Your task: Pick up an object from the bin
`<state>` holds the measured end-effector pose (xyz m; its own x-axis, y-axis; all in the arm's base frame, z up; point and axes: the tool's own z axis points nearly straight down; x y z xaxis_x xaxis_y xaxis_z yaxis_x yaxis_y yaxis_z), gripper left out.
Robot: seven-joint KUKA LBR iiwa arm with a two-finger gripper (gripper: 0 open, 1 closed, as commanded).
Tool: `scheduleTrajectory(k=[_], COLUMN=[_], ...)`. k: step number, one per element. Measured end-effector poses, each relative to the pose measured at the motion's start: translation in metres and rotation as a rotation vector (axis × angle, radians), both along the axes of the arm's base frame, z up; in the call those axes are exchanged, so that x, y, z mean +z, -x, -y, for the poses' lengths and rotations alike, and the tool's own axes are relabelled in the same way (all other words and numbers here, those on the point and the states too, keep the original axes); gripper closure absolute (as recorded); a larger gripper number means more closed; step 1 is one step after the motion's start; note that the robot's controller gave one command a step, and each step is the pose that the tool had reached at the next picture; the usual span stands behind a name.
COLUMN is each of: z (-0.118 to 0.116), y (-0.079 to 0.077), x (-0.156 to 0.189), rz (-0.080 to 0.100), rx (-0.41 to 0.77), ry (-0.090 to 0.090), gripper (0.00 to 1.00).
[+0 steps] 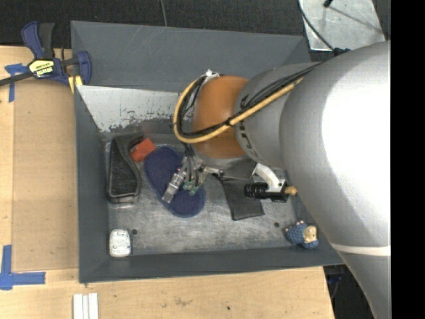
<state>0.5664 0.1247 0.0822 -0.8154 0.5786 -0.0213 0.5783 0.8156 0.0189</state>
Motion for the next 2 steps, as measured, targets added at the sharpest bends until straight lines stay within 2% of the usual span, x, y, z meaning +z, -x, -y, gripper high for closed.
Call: scheduleTrajectory(k=[1, 2], z=[0.0001, 0.0001], y=[-0.0029, -0.0038], x=[0.0499, 0.0535], rz=[-0.019, -0.024], rx=[0.003, 0.006], ry=[0.001, 0.002], gripper=[1.0, 1.0])
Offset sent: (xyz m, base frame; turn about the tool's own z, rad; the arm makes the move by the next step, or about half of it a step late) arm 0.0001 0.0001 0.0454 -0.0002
